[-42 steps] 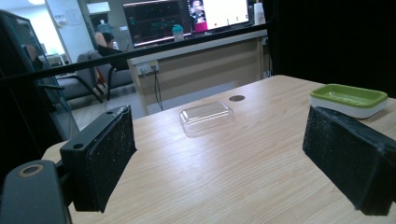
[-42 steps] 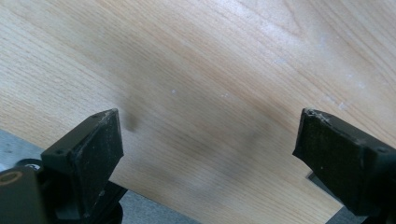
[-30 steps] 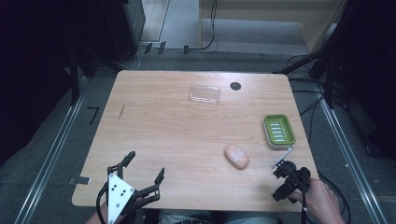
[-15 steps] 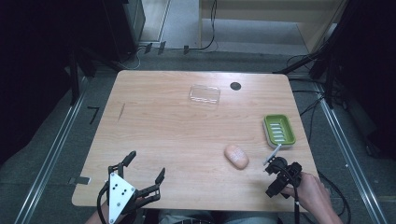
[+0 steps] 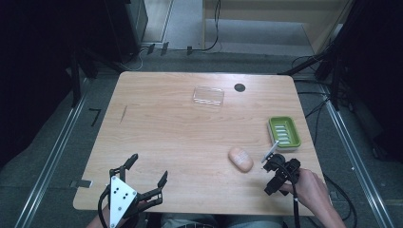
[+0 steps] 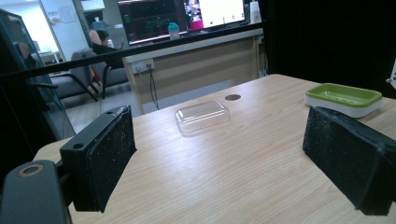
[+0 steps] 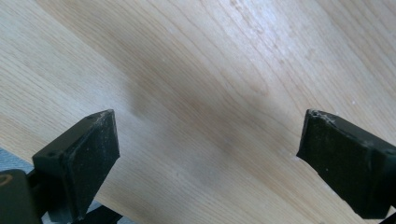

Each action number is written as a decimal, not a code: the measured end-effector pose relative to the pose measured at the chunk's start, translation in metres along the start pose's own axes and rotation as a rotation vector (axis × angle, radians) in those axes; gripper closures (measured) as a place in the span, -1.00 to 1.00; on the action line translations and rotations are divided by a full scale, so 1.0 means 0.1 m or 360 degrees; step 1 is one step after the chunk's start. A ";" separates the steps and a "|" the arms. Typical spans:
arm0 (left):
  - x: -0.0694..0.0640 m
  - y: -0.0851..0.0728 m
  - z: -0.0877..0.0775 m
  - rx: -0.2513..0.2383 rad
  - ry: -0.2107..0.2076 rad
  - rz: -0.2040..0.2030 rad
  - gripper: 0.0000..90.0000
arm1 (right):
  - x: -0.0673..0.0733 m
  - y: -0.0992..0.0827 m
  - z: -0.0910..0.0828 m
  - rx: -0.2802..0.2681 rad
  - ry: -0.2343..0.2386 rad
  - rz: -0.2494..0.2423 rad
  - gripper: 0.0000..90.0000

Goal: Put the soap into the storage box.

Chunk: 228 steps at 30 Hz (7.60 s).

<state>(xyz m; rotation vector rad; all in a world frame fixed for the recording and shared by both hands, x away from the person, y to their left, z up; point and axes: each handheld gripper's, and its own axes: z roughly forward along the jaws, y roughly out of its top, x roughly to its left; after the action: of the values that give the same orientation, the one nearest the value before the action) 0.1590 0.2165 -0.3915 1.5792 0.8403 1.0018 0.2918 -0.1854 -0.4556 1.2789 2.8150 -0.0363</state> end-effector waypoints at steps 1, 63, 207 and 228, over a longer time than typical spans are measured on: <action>0.00 0.00 0.00 0.0000 0.0002 -0.0005 -0.78 | 0.00 0.01 0.00 0.0000 -0.0003 0.0000 -0.89; 0.01 0.00 0.01 -0.0008 -0.0002 0.0003 -0.78 | 0.17 0.89 -0.07 -0.0034 0.0085 -0.0062 -0.94; 0.00 0.00 0.01 -0.0009 0.0004 -0.0006 -0.78 | -0.62 0.33 -0.25 0.0010 0.0025 0.0233 -0.26; 0.00 0.00 0.01 -0.0010 0.0003 -0.0004 -0.78 | -0.81 0.28 -0.35 -0.0006 0.0002 0.0313 -0.26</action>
<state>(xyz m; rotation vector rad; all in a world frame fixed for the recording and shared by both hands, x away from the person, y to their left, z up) 0.1602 0.2162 -0.3917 1.5718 0.8399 1.0032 0.3644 -0.2266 -0.4165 1.5477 2.6743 -0.0226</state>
